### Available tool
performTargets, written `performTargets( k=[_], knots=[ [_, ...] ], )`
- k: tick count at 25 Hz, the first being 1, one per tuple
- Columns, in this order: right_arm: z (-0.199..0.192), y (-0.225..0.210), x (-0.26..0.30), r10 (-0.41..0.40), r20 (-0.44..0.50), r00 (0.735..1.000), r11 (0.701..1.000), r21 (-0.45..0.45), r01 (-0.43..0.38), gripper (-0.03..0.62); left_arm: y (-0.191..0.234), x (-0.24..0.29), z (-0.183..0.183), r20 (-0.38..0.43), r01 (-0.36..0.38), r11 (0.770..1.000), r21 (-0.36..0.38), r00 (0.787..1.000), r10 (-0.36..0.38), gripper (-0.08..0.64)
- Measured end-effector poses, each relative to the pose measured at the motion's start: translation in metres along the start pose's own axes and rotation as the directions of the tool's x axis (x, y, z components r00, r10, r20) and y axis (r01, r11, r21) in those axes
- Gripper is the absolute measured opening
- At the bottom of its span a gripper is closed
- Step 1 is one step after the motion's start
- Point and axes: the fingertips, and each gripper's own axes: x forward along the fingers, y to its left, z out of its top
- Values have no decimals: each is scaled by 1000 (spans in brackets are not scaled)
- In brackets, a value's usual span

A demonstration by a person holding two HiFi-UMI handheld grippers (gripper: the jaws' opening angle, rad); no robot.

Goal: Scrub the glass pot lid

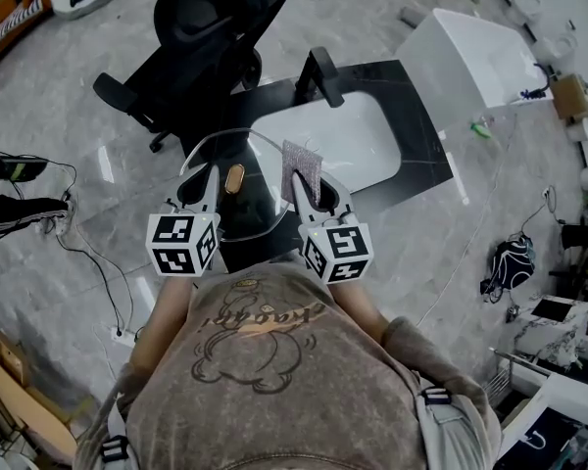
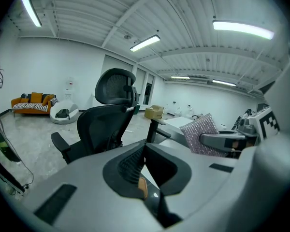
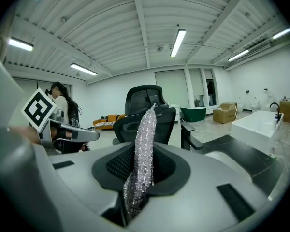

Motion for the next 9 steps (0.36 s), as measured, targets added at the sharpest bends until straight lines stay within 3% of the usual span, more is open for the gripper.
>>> performTargets(
  k=[9],
  knots=[
    [-1, 2, 10, 28, -2, 1000, 1000, -10, -28, 84, 7, 5, -6, -14, -8, 1000, -23, 1000, 8, 18]
  ],
)
